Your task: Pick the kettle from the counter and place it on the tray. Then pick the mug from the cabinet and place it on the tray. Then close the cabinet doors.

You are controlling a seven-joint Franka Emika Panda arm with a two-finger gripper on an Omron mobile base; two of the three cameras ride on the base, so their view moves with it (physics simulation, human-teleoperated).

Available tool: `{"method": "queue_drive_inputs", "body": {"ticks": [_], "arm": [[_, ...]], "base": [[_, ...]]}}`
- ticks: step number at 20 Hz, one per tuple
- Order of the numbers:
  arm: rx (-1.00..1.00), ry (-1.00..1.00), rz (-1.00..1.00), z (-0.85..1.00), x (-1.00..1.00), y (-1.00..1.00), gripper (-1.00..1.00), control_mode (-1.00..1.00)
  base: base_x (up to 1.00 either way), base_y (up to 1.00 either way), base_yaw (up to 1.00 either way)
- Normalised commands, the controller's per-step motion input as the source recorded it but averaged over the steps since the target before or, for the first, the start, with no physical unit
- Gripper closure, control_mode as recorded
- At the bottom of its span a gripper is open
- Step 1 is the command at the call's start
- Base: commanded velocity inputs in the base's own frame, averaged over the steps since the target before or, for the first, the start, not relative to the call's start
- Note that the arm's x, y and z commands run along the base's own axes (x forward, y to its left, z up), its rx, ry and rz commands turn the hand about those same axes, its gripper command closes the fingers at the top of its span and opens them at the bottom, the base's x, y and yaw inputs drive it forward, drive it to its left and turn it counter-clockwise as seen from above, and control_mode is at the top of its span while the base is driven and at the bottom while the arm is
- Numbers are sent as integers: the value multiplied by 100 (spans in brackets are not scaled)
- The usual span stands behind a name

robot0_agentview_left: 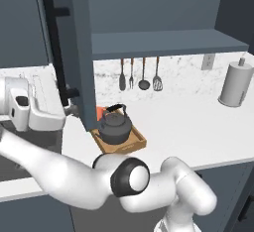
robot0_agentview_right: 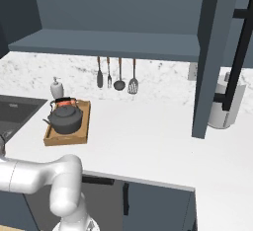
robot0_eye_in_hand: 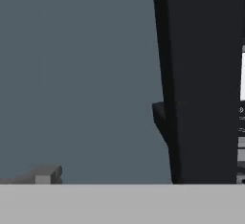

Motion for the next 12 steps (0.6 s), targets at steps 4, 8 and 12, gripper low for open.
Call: {"method": "queue_drive_inputs", "body": {"ticks": [4, 8, 12], "arm": [[2, -13, 2, 11, 26, -100, -100, -100], [7, -8, 15, 0, 44, -99, -100, -100], [9, -8, 18, 0, 49, -100, -100, -100]], "base": [[0, 0, 0], [0, 0, 0], [0, 0, 0]]}}
